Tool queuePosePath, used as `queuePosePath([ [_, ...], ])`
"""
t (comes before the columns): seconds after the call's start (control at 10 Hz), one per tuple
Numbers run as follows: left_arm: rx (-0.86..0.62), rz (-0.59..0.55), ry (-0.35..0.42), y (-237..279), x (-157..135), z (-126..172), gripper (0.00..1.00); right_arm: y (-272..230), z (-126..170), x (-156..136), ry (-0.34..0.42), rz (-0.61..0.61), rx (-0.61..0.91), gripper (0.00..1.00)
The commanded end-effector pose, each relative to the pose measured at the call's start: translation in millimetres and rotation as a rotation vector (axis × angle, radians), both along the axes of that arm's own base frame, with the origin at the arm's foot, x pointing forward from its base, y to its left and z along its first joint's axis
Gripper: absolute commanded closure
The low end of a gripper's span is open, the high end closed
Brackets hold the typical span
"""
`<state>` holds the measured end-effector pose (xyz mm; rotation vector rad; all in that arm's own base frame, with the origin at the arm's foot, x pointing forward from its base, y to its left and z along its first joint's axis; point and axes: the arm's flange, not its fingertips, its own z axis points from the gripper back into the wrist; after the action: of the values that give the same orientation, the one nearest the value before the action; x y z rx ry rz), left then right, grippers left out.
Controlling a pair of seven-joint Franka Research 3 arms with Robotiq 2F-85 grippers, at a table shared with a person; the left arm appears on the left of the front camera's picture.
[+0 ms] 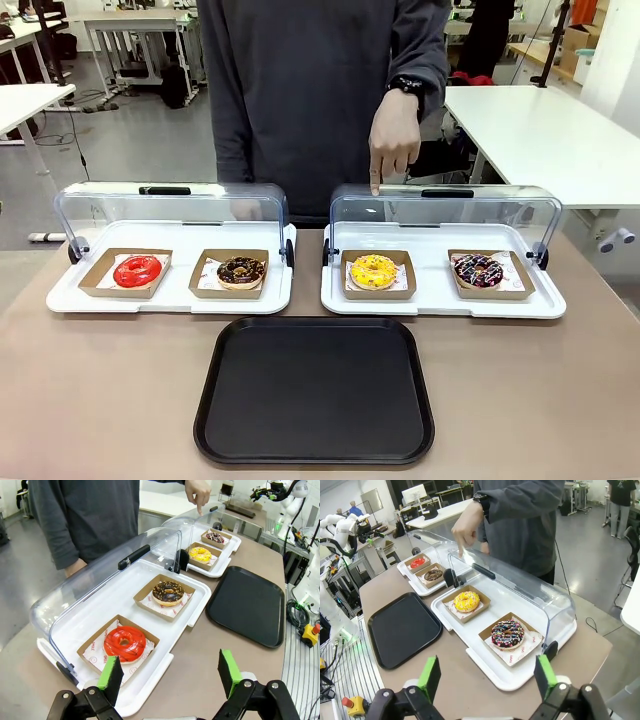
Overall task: Move the third donut from the left to the tray.
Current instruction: Pick up the Paper togo box containing the Donut indicated by the person and place it on the Handle tray.
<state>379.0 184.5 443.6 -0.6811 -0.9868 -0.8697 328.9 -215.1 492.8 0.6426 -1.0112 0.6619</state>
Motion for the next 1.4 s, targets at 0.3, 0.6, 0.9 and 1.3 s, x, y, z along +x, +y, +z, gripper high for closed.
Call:
queuePosePath([
  [0.3,-0.01,-0.005,-0.005,0,-1,1,0.0,-1,1,3,-0.034,0.006,0.004,0.0],
  [0.6,-0.01,-0.005,-0.005,0,-1,1,0.0,-1,1,3,-0.034,0.006,0.004,0.0],
  [0.9,-0.01,-0.005,-0.005,0,-1,1,0.0,0,-1,0,0.001,0.0,0.0,0.0],
  [1.3,-0.01,-0.005,-0.005,0,-1,1,0.0,111,54,20,0.003,0.163,-0.235,0.0],
])
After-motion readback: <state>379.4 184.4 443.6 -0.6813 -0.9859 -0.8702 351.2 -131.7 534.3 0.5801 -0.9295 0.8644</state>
